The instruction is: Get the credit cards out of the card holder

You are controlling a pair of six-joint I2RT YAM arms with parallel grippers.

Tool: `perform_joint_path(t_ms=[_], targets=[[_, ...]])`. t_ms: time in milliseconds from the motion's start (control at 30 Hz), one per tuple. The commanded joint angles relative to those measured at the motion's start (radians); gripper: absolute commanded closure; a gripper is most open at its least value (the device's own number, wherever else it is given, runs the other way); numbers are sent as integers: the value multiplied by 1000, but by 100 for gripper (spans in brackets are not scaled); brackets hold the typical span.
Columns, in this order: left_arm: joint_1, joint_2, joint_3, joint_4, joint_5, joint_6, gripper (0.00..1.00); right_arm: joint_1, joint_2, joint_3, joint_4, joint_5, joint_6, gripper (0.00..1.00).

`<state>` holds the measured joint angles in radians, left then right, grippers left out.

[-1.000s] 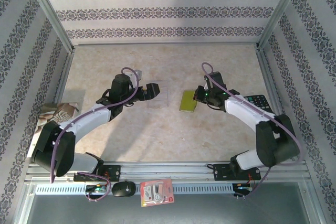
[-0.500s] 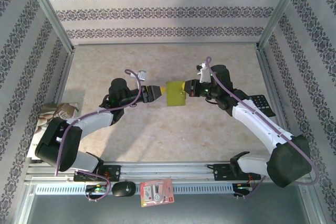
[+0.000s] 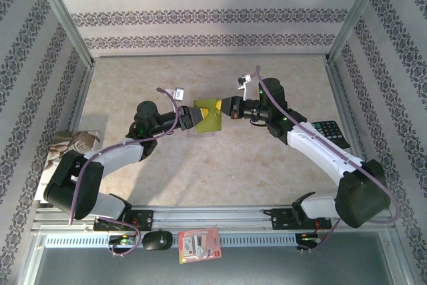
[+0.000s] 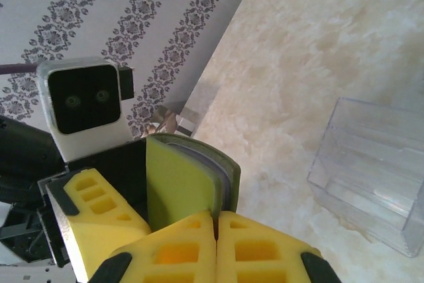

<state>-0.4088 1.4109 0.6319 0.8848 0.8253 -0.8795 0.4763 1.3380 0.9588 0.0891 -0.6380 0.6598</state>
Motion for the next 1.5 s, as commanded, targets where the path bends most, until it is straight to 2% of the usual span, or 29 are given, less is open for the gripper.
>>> perform_joint_path(t_ms=[0,67,133,200,267,433,633,800,967,1367,1467], targets=[[-24,-23,0,69,-2,-13,66,13,22,45,51,-12,26,100],[-35,-27,8,37,-25,-8,73,14,27,54,19,22,23,90],[-44,-40,23,-39,-65,9,83,13,20,64,-31,80,9,74],[-50,-57,49,-163,-112,41,96,14,4,69,-75,135,-10,65],[-60,-83,71,-282,-167,77,100,18,-11,86,-152,219,-38,60],[-89,-154,108,-521,-380,103,100,91,3,172,-384,474,-135,59],[-97,-165,171,-719,-498,54,100,193,62,230,-422,520,-221,56],[-98,-175,186,-757,-529,33,100,251,116,283,-455,517,-267,55],[-97,-174,185,-736,-512,12,100,276,159,294,-454,523,-281,55],[-110,-187,196,-735,-499,4,100,284,239,345,-460,552,-289,55],[-112,-191,196,-733,-495,1,100,285,258,357,-466,554,-284,58]])
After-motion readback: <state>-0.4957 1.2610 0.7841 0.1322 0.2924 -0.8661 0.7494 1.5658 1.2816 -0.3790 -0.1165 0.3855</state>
